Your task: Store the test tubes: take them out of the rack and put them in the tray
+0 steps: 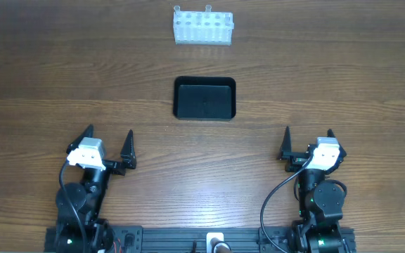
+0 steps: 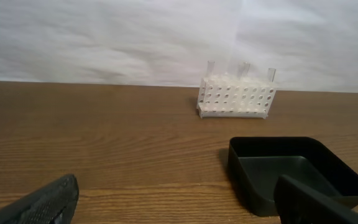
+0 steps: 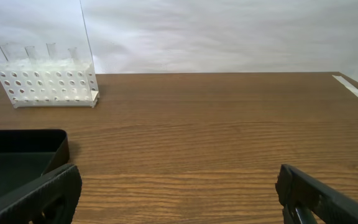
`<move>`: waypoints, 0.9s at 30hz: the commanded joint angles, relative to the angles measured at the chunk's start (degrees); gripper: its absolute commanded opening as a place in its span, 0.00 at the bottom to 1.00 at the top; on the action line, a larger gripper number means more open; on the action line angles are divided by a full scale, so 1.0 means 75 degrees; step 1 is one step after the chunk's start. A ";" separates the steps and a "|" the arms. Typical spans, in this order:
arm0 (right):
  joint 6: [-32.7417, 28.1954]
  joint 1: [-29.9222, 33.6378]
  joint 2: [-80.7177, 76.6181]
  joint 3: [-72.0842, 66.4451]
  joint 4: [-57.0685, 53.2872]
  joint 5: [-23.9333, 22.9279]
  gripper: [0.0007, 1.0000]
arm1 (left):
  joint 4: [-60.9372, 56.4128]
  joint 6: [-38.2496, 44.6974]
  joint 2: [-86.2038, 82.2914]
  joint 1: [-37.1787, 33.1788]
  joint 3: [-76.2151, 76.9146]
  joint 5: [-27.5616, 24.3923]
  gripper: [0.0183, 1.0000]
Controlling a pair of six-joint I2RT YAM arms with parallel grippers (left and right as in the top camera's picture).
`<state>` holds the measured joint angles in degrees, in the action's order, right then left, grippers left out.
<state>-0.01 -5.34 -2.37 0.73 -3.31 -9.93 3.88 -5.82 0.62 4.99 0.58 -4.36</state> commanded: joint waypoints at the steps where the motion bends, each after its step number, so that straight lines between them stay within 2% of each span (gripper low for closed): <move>1: 0.0020 -0.0044 0.0009 -0.0061 -0.0012 0.0032 0.99 | 0.0026 -0.0079 -0.0032 -0.0038 -0.0032 -0.0128 1.00; 5: 0.0020 -0.0044 0.0009 -0.0061 -0.0012 0.0032 0.99 | 0.0026 -0.0076 -0.0032 -0.0038 -0.0032 -0.0128 1.00; 9: 0.0020 -0.0044 0.0009 -0.0061 -0.0012 0.0032 0.99 | 0.0052 -0.0076 -0.0032 -0.0041 -0.0032 0.0522 1.00; 27: 0.0020 -0.0044 0.0009 -0.0061 -0.0012 0.0032 0.99 | 0.0055 -0.0079 -0.0032 -0.0041 -0.0032 0.0504 1.00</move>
<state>0.01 -5.34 -2.37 0.73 -3.31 -9.93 4.08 -5.80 0.62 4.99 0.58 -1.48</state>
